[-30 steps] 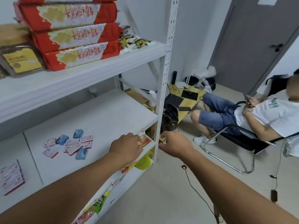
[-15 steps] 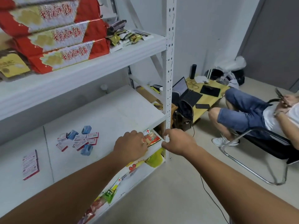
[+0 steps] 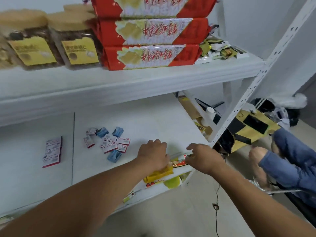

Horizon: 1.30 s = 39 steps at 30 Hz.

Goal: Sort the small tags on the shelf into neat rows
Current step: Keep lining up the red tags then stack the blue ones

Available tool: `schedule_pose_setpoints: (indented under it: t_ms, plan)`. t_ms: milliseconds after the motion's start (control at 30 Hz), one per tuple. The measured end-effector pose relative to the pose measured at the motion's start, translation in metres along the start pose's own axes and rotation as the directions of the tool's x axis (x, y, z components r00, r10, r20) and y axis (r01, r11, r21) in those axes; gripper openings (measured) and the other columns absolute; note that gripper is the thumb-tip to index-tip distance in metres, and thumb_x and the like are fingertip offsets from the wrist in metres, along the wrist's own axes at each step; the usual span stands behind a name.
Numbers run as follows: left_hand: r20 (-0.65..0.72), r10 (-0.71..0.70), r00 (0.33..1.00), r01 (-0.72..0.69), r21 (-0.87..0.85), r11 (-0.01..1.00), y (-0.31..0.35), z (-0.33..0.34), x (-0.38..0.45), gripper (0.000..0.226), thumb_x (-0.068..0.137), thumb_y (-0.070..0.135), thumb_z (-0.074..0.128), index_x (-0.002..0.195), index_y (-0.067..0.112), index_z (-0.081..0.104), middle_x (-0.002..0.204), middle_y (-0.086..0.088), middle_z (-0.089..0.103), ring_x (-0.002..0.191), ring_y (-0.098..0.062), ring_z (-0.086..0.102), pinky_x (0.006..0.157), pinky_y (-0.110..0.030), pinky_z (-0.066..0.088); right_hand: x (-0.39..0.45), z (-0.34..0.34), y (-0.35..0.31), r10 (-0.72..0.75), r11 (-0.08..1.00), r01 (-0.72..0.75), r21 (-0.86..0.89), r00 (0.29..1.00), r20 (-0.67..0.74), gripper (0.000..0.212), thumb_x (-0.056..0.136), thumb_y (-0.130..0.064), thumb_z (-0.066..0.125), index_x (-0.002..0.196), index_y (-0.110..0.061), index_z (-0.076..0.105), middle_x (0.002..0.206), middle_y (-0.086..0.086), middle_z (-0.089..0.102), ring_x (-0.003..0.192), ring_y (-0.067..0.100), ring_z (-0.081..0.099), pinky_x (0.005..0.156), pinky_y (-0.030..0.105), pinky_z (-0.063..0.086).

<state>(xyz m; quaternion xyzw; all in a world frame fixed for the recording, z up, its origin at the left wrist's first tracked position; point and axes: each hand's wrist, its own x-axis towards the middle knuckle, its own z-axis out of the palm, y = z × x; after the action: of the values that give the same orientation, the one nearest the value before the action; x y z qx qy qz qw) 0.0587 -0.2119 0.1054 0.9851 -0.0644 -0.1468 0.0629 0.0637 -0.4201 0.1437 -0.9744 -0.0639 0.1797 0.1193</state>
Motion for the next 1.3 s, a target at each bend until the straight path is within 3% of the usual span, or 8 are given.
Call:
schedule_pose_setpoints:
  t_ms: [500,633,867,1300]
  plan:
    - [0.040,-0.310,0.950,0.312,-0.053,0.949,-0.080,0.008,-0.001,0.048,0.104,0.052,0.044,0.141,0.024,0.056,0.141,-0.004,0.060,0.126,-0.027,0.060,0.096,-0.046,0.056,0.097,0.002,-0.074,-0.285,0.954,0.293,-0.062,0.952,0.111,0.051,0.093,-0.050,0.061,0.141,-0.035,0.058,0.137,-0.004,0.065,0.123,0.020,0.062,0.098,0.039,0.054]
    - [0.022,-0.429,0.903,0.429,-0.096,0.898,-0.076,0.012,-0.011,0.048,0.102,0.049,0.048,0.139,0.021,0.059,0.140,-0.004,0.063,0.123,-0.025,0.062,0.096,-0.045,0.057,0.120,0.006,-0.076,-0.389,0.913,0.404,-0.053,0.903,0.180,0.053,0.093,-0.051,0.060,0.143,-0.036,0.056,0.139,-0.005,0.063,0.123,0.021,0.061,0.099,0.039,0.053]
    - [0.061,-0.628,0.775,0.629,-0.163,0.760,-0.041,0.008,-0.021,0.050,0.103,0.053,0.050,0.147,0.030,0.054,0.154,0.003,0.052,0.138,-0.023,0.051,0.106,-0.044,0.048,0.143,0.001,-0.065,-0.559,0.814,0.580,-0.023,0.794,0.241,0.050,0.093,-0.052,0.060,0.142,-0.039,0.055,0.144,-0.008,0.058,0.127,0.019,0.058,0.102,0.036,0.049]
    - [0.093,-0.744,0.662,0.747,-0.168,0.644,-0.017,0.022,-0.051,0.054,0.104,0.052,0.047,0.152,0.027,0.051,0.149,-0.002,0.054,0.127,-0.025,0.056,0.101,-0.046,0.054,0.136,0.010,-0.084,-0.695,0.672,0.738,-0.060,0.656,0.295,0.048,0.095,-0.047,0.065,0.141,-0.033,0.057,0.142,-0.007,0.062,0.122,0.018,0.062,0.098,0.034,0.052]
